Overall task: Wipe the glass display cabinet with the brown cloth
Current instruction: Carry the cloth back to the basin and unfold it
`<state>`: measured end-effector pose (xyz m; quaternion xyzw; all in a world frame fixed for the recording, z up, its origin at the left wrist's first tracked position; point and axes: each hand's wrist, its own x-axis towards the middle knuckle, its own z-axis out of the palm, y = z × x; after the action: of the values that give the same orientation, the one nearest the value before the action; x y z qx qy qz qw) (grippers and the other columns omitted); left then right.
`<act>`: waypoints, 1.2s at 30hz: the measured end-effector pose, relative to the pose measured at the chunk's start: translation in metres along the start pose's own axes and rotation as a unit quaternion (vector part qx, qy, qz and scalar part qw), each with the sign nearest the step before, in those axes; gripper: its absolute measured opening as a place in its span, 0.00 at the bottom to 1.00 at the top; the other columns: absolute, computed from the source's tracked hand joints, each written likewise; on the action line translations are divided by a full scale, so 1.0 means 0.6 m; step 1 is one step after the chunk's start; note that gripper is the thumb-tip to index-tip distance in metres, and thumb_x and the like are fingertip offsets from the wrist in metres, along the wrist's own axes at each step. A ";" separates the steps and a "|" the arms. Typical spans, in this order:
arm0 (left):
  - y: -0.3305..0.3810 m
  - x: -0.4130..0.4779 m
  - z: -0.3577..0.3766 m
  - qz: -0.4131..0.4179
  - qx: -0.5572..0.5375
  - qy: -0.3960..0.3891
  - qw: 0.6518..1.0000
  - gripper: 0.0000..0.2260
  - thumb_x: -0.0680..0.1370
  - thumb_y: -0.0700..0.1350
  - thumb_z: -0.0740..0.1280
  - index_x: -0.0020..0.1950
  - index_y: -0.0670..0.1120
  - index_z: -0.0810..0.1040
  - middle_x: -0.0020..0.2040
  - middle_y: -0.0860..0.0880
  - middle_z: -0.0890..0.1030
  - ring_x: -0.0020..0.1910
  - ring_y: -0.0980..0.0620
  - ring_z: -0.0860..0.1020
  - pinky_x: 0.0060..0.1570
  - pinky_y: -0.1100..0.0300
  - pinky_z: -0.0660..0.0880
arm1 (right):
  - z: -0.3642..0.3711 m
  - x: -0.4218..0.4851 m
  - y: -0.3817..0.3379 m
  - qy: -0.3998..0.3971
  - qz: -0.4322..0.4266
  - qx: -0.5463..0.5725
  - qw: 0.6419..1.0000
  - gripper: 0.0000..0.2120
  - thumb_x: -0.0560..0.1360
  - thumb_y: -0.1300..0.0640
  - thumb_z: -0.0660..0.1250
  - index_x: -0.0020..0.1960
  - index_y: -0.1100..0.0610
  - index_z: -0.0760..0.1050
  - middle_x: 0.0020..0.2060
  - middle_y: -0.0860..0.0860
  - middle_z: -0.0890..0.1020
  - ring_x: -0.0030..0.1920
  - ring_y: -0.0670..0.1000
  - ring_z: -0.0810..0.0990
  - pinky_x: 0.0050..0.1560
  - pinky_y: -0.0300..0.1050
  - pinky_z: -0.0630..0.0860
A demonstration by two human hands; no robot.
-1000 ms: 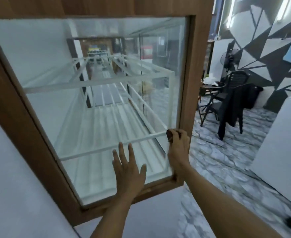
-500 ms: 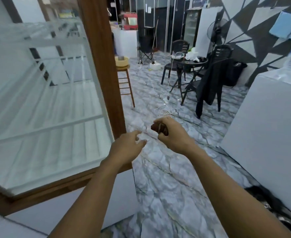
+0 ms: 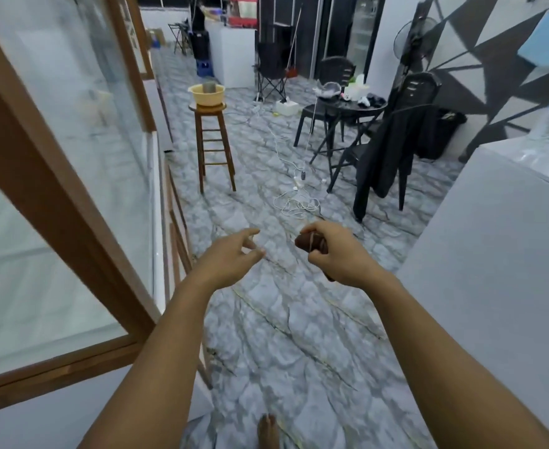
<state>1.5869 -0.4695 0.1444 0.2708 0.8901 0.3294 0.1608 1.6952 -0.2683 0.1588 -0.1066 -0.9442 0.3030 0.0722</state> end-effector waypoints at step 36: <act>-0.099 1.214 -0.163 -0.118 -0.067 0.092 0.987 0.21 0.82 0.53 0.64 0.75 0.54 0.69 0.66 0.52 0.78 0.59 0.53 0.79 0.56 0.58 0.75 | -0.068 1.324 0.337 -0.187 -0.074 0.055 0.978 0.18 0.76 0.63 0.67 0.65 0.51 0.75 0.55 0.50 0.76 0.46 0.47 0.77 0.40 0.38 0.73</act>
<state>0.9352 -0.1278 0.0972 0.1216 0.9028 0.3902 0.1340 0.9672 0.1097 0.1300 0.0264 -0.9283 0.3627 -0.0772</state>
